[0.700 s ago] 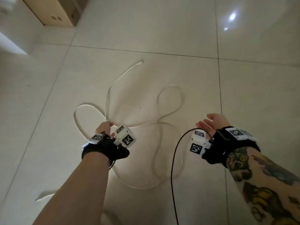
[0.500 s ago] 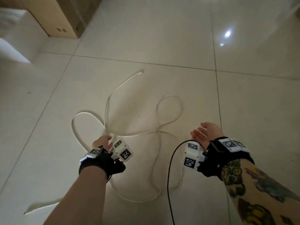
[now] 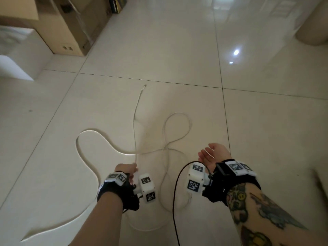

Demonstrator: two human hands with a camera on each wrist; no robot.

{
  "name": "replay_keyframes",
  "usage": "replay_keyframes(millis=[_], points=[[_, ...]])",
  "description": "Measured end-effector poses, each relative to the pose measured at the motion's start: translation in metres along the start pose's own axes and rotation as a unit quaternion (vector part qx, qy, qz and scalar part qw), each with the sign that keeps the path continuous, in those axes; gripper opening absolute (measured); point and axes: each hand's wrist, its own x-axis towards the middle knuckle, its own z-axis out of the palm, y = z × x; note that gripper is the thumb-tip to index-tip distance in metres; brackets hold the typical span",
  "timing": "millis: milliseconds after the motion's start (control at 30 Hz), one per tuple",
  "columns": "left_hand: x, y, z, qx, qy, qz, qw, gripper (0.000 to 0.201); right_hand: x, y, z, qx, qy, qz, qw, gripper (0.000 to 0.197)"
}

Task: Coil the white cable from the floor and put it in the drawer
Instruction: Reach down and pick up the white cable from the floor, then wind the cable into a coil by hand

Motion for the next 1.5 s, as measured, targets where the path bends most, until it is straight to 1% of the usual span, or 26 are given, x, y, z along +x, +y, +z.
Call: replay_keyframes(millis=[67, 133, 200, 267, 367, 500, 633, 733, 833, 867, 900, 967, 1000, 1033, 1067, 1133, 1167, 1200, 1233, 1267, 1300, 1333, 1400, 1433, 1500], points=[[-0.019, 0.01, 0.004, -0.043, -0.019, 0.019, 0.999, 0.027, -0.009, 0.002, -0.005, 0.008, -0.001, 0.006, 1.0, 0.02], [-0.04, 0.021, 0.003, -0.068, -0.028, 0.045, 0.996, 0.022, -0.021, 0.007, -0.008, 0.016, -0.008, 0.003, 1.0, 0.02], [-0.063, 0.033, 0.002, -0.031, -0.043, 0.081, 0.995, 0.022, -0.033, 0.011, -0.007, 0.012, -0.02, -0.011, 1.0, 0.018], [-0.089, 0.043, 0.0, -0.002, -0.057, 0.122, 0.991, 0.028, -0.052, 0.012, -0.007, 0.013, -0.037, -0.036, 0.999, 0.017], [-0.139, 0.058, -0.005, 0.003, -0.088, 0.174, 0.981, 0.032, -0.093, 0.004, -0.011, 0.009, -0.059, -0.073, 0.996, 0.017], [-0.211, 0.074, -0.017, 0.015, -0.135, 0.224, 0.965, 0.032, -0.158, -0.023, -0.024, -0.006, -0.07, -0.138, 0.988, 0.016], [-0.293, 0.095, -0.04, 0.066, -0.144, 0.304, 0.939, 0.032, -0.235, -0.062, -0.033, -0.074, -0.053, -0.235, 0.968, 0.015], [-0.347, 0.105, -0.055, 0.089, -0.156, 0.354, 0.918, 0.031, -0.285, -0.079, -0.037, -0.136, -0.09, -0.3, 0.94, 0.015], [-0.394, 0.102, -0.067, 0.08, -0.194, 0.387, 0.898, 0.03, -0.322, -0.075, -0.048, -0.16, -0.14, -0.323, 0.922, 0.017], [-0.403, 0.1, -0.069, 0.076, -0.208, 0.39, 0.894, 0.03, -0.327, -0.071, -0.049, -0.16, -0.153, -0.326, 0.919, 0.013], [-0.412, 0.097, -0.071, 0.075, -0.221, 0.395, 0.889, 0.029, -0.33, -0.066, -0.051, -0.164, -0.165, -0.337, 0.913, 0.012], [-0.423, 0.088, -0.07, 0.076, -0.25, 0.407, 0.875, 0.028, -0.333, -0.06, -0.053, -0.208, -0.181, -0.374, 0.886, 0.048], [-0.429, 0.084, -0.068, 0.077, -0.26, 0.416, 0.868, 0.028, -0.337, -0.059, -0.055, -0.246, -0.178, -0.397, 0.866, 0.06], [-0.434, 0.083, -0.067, 0.075, -0.264, 0.424, 0.863, 0.028, -0.339, -0.059, -0.056, -0.287, -0.172, -0.414, 0.846, 0.064], [-0.438, 0.083, -0.066, 0.068, -0.264, 0.43, 0.861, 0.028, -0.34, -0.058, -0.059, -0.323, -0.168, -0.419, 0.832, 0.059], [-0.445, 0.086, -0.068, 0.044, -0.264, 0.44, 0.857, 0.029, -0.337, -0.059, -0.065, -0.385, -0.164, -0.403, 0.814, 0.037], [-0.448, 0.088, -0.07, 0.035, -0.265, 0.443, 0.856, 0.03, -0.335, -0.059, -0.068, -0.404, -0.164, -0.388, 0.812, 0.029], [-0.45, 0.091, -0.072, 0.031, -0.266, 0.444, 0.855, 0.03, -0.332, -0.06, -0.071, -0.414, -0.163, -0.378, 0.812, 0.024], [-0.45, 0.092, -0.074, 0.032, -0.267, 0.442, 0.856, 0.03, -0.327, -0.062, -0.073, -0.417, -0.157, -0.377, 0.812, 0.023], [-0.45, 0.093, -0.076, 0.035, -0.27, 0.441, 0.855, 0.031, -0.325, -0.063, -0.073, -0.416, -0.15, -0.382, 0.811, 0.027], [-0.45, 0.093, -0.077, 0.04, -0.275, 0.44, 0.854, 0.03, -0.322, -0.064, -0.073, -0.412, -0.144, -0.389, 0.811, 0.036], [-0.449, 0.092, -0.077, 0.044, -0.281, 0.44, 0.852, 0.03, -0.321, -0.064, -0.071, -0.404, -0.144, -0.396, 0.812, 0.047], [-0.45, 0.09, -0.076, 0.05, -0.294, 0.443, 0.845, 0.03, -0.321, -0.063, -0.067, -0.394, -0.167, -0.401, 0.81, 0.068], [-0.45, 0.089, -0.075, 0.057, -0.301, 0.447, 0.84, 0.031, -0.322, -0.061, -0.064, -0.398, -0.182, -0.402, 0.804, 0.073], [-0.451, 0.088, -0.075, 0.067, -0.316, 0.458, 0.828, 0.032, -0.322, -0.057, -0.058, -0.424, -0.196, -0.411, 0.783, 0.067]])
